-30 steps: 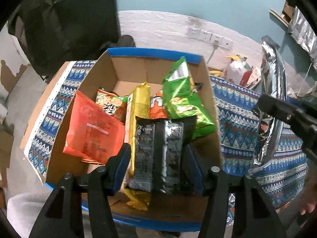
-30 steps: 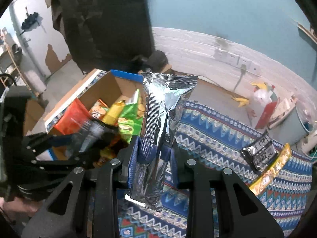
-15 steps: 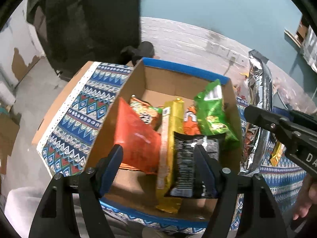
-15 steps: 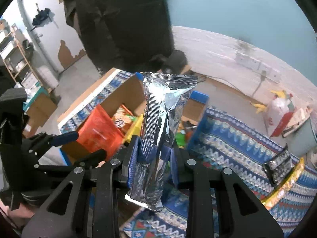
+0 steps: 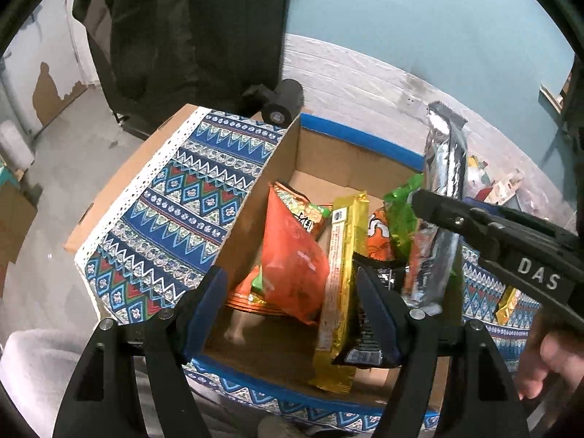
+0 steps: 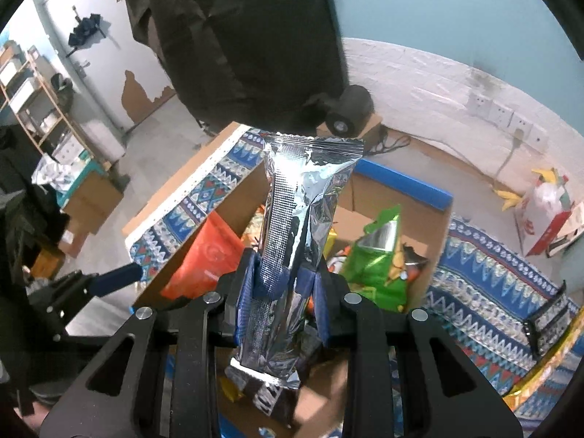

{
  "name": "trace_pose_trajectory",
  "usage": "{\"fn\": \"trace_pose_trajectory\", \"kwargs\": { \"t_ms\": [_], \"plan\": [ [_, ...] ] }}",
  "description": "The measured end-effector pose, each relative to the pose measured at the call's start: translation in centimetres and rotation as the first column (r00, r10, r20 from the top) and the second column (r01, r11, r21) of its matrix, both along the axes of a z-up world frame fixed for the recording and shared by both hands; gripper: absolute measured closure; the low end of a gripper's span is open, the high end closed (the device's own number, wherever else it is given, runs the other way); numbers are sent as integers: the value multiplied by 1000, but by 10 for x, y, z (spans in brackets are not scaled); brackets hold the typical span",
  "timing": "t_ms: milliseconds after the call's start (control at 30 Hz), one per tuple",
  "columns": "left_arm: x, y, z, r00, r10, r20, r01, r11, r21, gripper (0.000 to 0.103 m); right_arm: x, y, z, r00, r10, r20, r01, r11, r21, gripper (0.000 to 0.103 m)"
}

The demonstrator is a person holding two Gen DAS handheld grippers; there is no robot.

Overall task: Organize snacks
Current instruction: 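Open the left tool then the right tool to drop snacks into the box, then move both tools back toward the remaining snacks on the cloth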

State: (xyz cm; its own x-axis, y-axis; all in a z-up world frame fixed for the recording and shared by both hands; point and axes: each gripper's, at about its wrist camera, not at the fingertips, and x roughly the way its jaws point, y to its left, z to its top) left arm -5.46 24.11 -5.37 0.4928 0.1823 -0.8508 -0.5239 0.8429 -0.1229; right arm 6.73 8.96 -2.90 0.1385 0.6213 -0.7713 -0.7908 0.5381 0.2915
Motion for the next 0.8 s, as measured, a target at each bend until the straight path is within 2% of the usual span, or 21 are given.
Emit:
{"fn": "trace_pose_trajectory", "kwargs": {
  "t_ms": [67,133,200,300,400,800],
  "plan": [
    [1,-2,1,1000,-6,3,6,1000,-4,28,1,-1,-2,1000,-5,-12,5,1000,-2,72],
    [3,-5,2,1000,-18,6,18,1000,-1,28,3,-4,-2,1000,-18,-16,18,1000,1,56],
    [5,-9,3,1000,-29,5,29,1000,6,28,5,-9,0,999,-31,-10,31,1000,4,51],
    [7,-15,3,999,-45,11,45,999,1,28,7,-20,4,998,-55,2,55,998,0,48],
    [12,-21,3,998,-63,23,64,997,-31,28,9,-34,7,996,-89,33,89,996,-13,36],
    [39,-72,9,982,-181,49,183,982,-46,28,34,-98,7,976,-204,81,210,975,-74,31]
  ]
}}
